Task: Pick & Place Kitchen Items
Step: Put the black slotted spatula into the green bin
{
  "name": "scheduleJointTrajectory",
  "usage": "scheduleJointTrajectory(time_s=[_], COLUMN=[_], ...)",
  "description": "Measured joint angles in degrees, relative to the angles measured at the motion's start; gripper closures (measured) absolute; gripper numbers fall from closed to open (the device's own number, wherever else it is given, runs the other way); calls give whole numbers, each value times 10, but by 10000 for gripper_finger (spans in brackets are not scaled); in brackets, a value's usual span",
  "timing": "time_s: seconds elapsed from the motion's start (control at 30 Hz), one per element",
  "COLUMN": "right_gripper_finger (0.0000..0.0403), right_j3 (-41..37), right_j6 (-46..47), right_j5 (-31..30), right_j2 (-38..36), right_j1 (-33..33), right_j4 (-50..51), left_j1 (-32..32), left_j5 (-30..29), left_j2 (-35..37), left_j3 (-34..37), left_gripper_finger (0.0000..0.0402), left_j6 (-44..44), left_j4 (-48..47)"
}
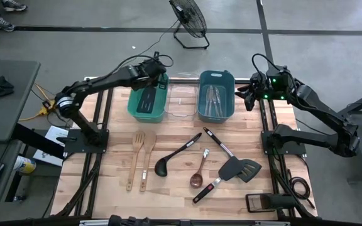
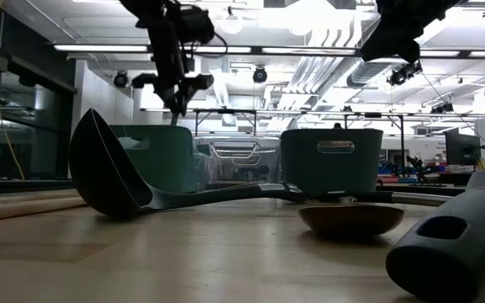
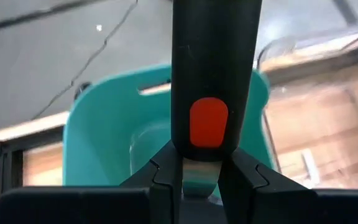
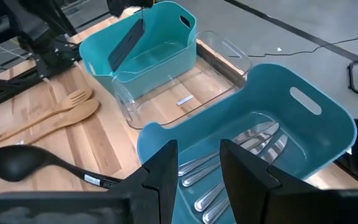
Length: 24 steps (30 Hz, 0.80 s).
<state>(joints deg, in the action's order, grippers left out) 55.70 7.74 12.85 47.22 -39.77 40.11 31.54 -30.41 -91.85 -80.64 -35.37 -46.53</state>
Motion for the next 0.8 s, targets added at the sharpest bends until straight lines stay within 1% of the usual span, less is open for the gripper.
scheduleJointTrajectory(time_s=[0.17,0.3,0.37,0.53,0.8], right_gripper_finger=[291,291,291,291,291], right_j3=[0,0,0,0,0], right_j6=[0,0,0,-3,-14], right_j5=[-10,-14,-25,-25,-24], right_j2=[0,1,1,1,1], right_j1=[0,0,0,0,0], right_j4=[0,0,0,0,0], left_j1=[4,3,3,4,4], left_j5=[18,45,47,46,63], left_j2=[-29,-45,-54,-71,-78], left_j3=[0,0,0,0,0], left_gripper_finger=[331,331,331,322,324], left_j6=[-12,-43,-56,-71,-81], left_j4=[0,-3,-18,-37,-36])
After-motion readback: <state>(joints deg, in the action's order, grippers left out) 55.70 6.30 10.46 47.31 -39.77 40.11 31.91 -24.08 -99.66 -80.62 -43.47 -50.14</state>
